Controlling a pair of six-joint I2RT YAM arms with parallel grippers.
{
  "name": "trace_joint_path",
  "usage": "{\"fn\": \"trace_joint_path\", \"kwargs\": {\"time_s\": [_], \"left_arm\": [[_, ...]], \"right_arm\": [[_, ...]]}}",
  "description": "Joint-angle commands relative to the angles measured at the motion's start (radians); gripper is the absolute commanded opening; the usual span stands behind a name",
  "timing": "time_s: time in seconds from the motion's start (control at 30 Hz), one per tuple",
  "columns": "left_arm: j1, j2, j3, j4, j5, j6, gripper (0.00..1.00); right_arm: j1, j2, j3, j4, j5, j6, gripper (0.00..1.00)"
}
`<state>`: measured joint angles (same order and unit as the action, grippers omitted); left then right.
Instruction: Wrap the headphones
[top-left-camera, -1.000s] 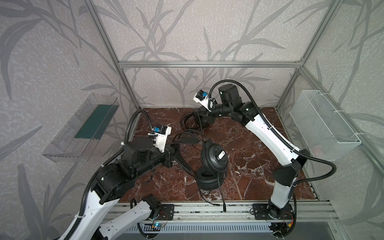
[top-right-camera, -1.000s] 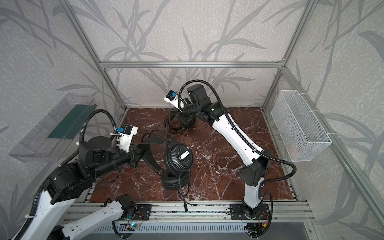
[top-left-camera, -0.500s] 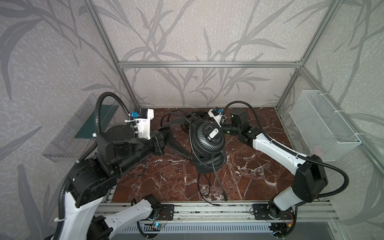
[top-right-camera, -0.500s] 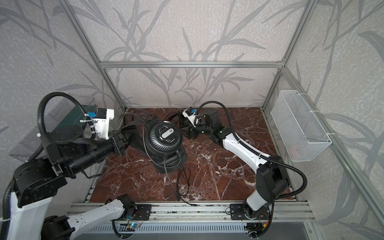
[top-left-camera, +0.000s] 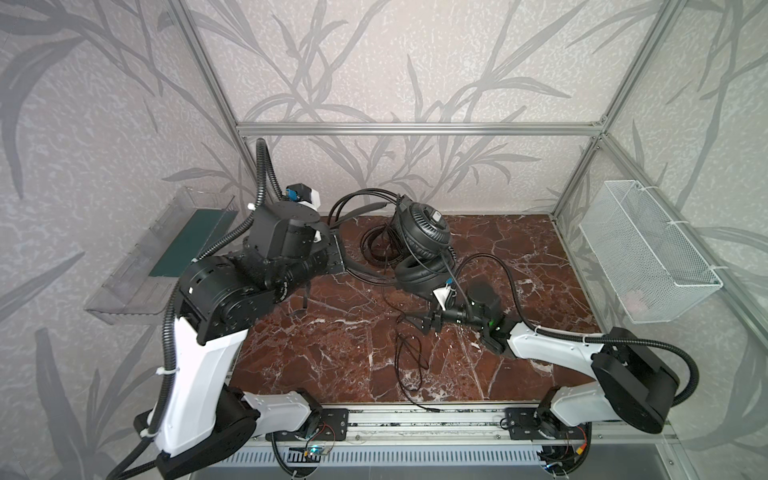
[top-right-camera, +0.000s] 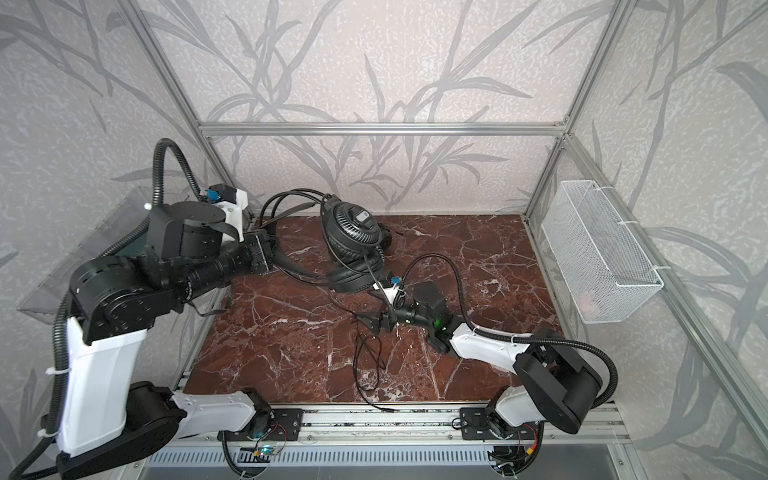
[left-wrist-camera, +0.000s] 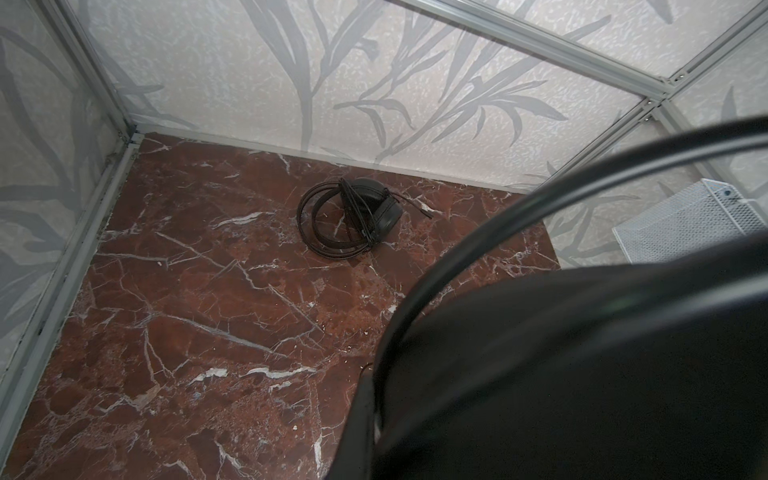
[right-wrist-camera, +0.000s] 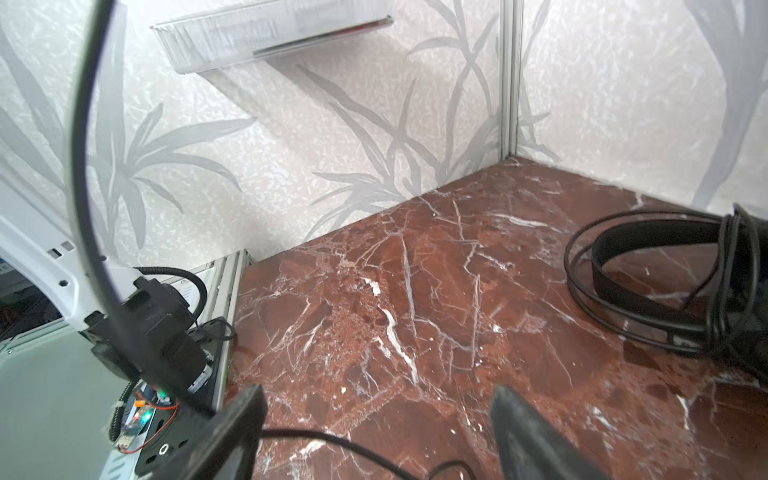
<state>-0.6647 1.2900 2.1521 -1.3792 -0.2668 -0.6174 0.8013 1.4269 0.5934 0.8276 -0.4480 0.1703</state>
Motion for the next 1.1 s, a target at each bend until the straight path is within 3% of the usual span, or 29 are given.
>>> {"fn": "trace_joint_path", "kwargs": {"time_s": [0.0, 0.2, 0.33, 0.43, 0.6, 0.87, 1.07], "left_arm": [[0.020, 0.002, 0.063, 0.016, -0.022, -0.045, 0.00], [0.060, 0.044, 0.094, 0.025, 0.008, -0.019, 0.00], [0.130, 0.042, 0.089, 0.043, 0.064, -0.047, 0.00], [0.160, 0.040, 0.097, 0.052, 0.066, -0.056, 0.00], [0.169, 0.041, 0.093, 0.072, 0.086, -0.073, 0.00], [0.174, 0.052, 0.105, 0.073, 0.072, -0.096, 0.00], [0.174, 0.063, 0.109, 0.077, 0.063, -0.101, 0.00]], "right_arm": [[0.025, 0.049, -0.011, 0.201, 0.136, 0.000, 0.86], [0.023, 0.266, -0.014, 0.480, 0.165, 0.023, 0.85], [0.026, 0.350, 0.000, 0.509, 0.193, 0.028, 0.82], [0.009, 0.309, -0.060, 0.530, 0.289, 0.012, 0.82], [-0.014, 0.178, -0.132, 0.412, 0.392, -0.043, 0.82], [-0.011, 0.069, -0.269, 0.499, 0.345, 0.025, 0.83], [0.148, -0.037, -0.291, 0.427, 0.385, -0.094, 0.83]]}}
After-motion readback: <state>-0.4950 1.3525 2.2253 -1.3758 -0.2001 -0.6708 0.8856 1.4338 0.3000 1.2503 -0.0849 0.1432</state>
